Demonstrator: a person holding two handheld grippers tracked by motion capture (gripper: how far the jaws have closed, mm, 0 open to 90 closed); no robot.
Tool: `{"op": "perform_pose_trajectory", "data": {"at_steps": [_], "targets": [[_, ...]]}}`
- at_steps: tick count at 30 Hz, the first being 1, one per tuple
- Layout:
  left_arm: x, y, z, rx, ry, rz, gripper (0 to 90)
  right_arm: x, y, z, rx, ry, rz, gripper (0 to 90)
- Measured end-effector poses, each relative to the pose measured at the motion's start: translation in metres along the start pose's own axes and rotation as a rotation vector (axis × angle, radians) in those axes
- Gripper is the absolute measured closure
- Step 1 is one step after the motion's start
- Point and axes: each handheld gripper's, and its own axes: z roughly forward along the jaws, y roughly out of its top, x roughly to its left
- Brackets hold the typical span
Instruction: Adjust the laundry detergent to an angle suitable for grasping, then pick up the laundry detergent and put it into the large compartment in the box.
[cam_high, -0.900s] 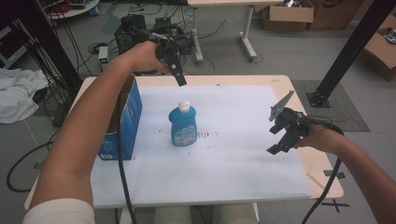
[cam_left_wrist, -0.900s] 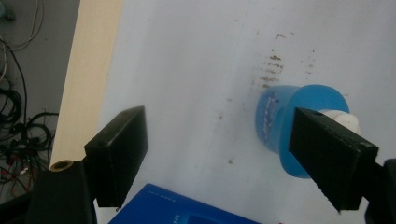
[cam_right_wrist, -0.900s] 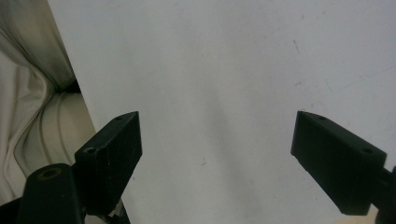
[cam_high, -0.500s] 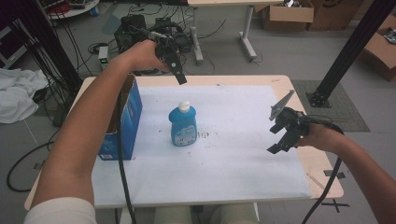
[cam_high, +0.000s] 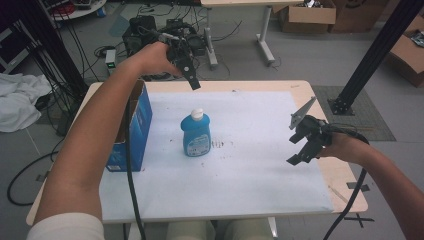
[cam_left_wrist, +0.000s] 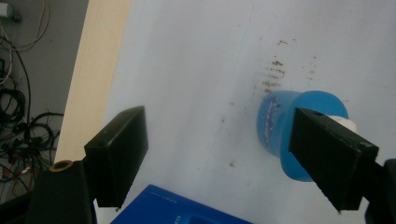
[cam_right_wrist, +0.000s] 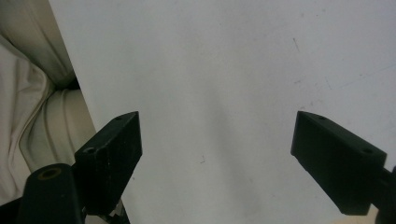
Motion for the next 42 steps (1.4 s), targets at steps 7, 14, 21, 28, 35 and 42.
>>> {"op": "perform_pose_trajectory", "data": {"at_steps": [7, 14, 21, 28, 35, 42], "targets": [[-0.003, -0.001, -0.002, 0.003, 0.008, 0.006, 20.9, 0.003, 0.000, -0.001, 0.000, -0.002, -0.005, 16.3], [-0.004, -0.001, -0.003, -0.004, 0.011, 0.001, 20.7, 0.003, -0.001, -0.002, -0.002, -0.007, -0.001, 16.3], [-0.005, -0.002, -0.005, 0.000, 0.006, 0.000, 20.4, 0.003, -0.001, -0.001, -0.001, -0.008, -0.005, 16.3], [-0.007, -0.005, -0.010, -0.003, -0.004, -0.008, 20.6, 0.001, -0.001, 0.000, 0.004, -0.005, 0.001, 16.3], [-0.019, -0.005, -0.014, -0.031, -0.022, 0.012, 20.4, 0.003, 0.000, 0.001, 0.007, -0.005, -0.006, 16.3], [-0.032, -0.002, -0.014, -0.049, -0.050, 0.044, 20.2, 0.004, -0.001, 0.002, 0.011, -0.002, -0.008, 16.3]]}}
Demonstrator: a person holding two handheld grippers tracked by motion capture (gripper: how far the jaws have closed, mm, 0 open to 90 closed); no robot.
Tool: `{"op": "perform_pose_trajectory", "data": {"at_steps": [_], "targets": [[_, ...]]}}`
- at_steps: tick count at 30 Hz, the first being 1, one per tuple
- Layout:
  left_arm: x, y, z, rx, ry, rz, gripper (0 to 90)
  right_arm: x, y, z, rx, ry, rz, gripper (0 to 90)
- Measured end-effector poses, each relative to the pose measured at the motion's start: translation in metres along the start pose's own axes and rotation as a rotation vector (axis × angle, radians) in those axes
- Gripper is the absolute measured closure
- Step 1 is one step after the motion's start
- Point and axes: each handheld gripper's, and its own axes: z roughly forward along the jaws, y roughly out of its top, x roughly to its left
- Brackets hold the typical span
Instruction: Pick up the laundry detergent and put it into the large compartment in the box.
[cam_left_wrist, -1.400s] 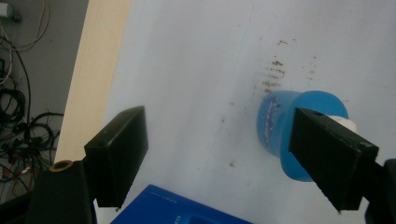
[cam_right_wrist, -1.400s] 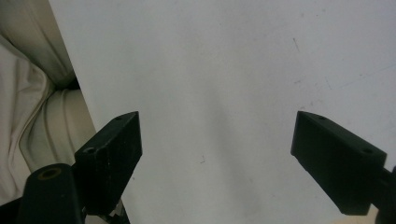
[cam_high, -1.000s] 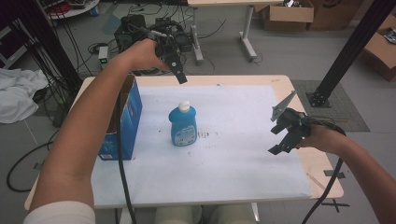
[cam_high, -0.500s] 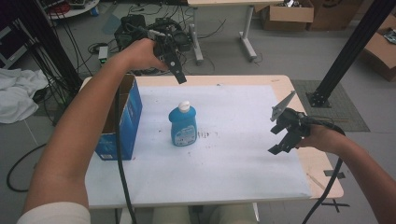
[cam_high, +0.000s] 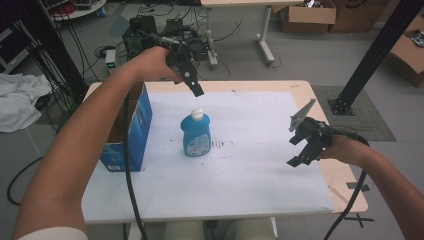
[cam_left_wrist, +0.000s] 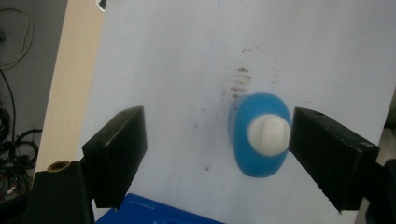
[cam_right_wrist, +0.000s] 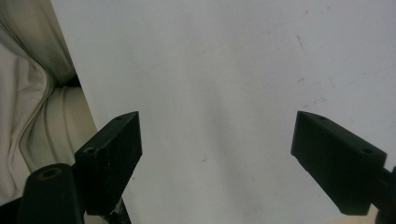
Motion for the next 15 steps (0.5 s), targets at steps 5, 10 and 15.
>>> {"op": "perform_pose_trajectory", "data": {"at_steps": [5, 10, 15], "targets": [[-0.006, 0.001, 0.004, 0.014, -0.016, -0.006, 20.1, 0.001, 0.000, 0.000, 0.000, 0.000, 0.000, 16.3], [-0.016, -0.002, 0.010, 0.025, -0.027, -0.013, 20.1, 0.001, -0.002, 0.001, 0.001, -0.001, -0.004, 16.3], [-0.023, -0.005, 0.018, 0.032, -0.040, -0.013, 19.5, 0.002, -0.003, 0.002, 0.001, -0.001, -0.008, 16.2]]}}
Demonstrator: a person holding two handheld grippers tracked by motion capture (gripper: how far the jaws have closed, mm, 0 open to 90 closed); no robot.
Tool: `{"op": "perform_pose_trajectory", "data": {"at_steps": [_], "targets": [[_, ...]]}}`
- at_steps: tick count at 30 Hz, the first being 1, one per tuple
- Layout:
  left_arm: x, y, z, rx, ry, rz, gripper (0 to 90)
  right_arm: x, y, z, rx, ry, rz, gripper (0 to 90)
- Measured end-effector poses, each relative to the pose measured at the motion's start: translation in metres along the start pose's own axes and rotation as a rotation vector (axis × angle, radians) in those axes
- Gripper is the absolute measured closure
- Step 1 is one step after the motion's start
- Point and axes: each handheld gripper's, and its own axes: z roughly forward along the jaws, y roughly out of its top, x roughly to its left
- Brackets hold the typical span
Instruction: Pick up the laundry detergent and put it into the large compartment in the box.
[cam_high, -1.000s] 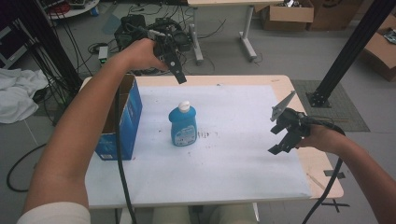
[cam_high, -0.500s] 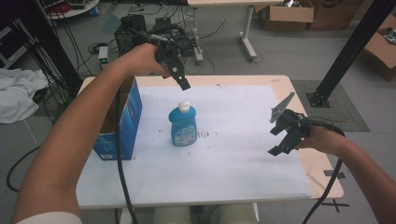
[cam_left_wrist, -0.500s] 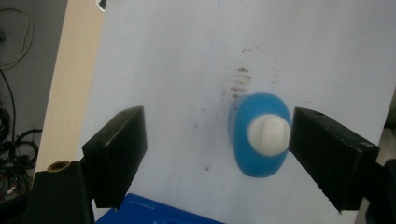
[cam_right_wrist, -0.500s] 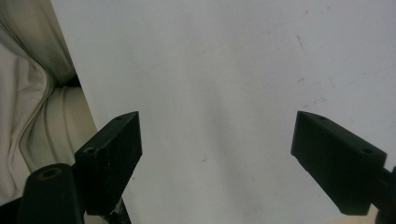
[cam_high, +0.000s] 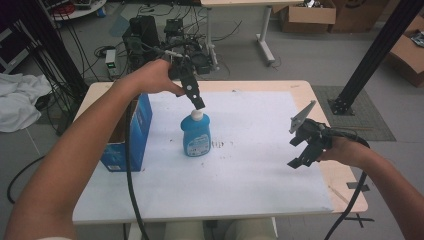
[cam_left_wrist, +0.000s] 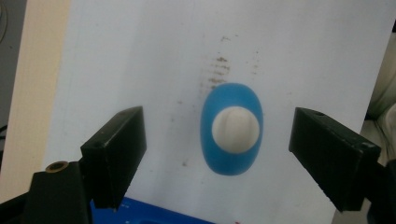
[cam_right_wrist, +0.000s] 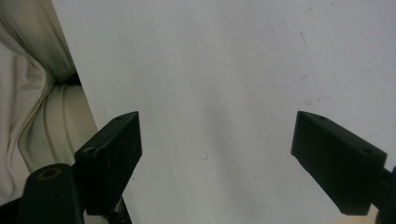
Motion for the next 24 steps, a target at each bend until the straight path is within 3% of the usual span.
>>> {"op": "perform_pose_trajectory", "data": {"at_steps": [24], "targets": [[-0.012, -0.009, 0.038, 0.019, -0.034, 0.022, 19.2, 0.003, 0.003, 0.001, 0.002, 0.001, -0.007, 16.2]]}}
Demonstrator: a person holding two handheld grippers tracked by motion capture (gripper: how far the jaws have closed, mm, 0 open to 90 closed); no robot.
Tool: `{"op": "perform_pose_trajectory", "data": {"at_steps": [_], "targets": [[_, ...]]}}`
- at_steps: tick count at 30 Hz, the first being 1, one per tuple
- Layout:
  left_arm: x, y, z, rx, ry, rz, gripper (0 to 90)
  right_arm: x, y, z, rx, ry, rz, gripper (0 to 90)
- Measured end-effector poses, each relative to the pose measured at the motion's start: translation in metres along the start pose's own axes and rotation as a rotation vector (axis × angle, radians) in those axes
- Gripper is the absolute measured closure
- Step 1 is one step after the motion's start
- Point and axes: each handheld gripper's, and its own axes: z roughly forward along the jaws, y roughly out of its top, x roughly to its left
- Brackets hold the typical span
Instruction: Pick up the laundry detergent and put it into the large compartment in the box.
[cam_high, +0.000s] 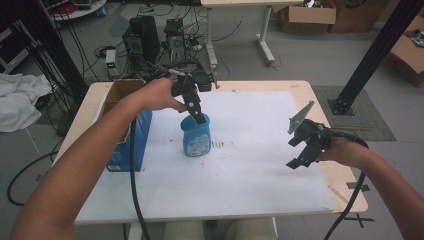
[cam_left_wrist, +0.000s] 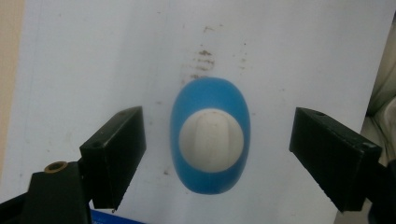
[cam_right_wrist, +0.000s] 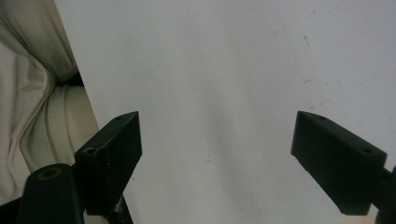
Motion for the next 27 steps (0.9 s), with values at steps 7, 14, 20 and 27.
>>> {"op": "perform_pose_trajectory", "data": {"at_steps": [7, 14, 20, 27], "targets": [[0.000, -0.002, 0.012, 0.014, -0.006, -0.010, 19.2, 0.000, 0.000, 0.001, -0.001, 0.002, 0.001, 16.2], [0.002, -0.004, 0.023, 0.029, -0.014, -0.013, 19.2, -0.001, -0.001, 0.002, 0.000, 0.003, 0.005, 16.2], [0.002, -0.006, 0.034, 0.046, -0.020, -0.015, 19.2, -0.001, -0.001, 0.003, 0.000, 0.005, 0.003, 16.2], [0.002, -0.006, 0.045, 0.058, -0.032, -0.019, 19.2, -0.002, -0.002, 0.005, 0.003, 0.008, 0.006, 16.1]]}}
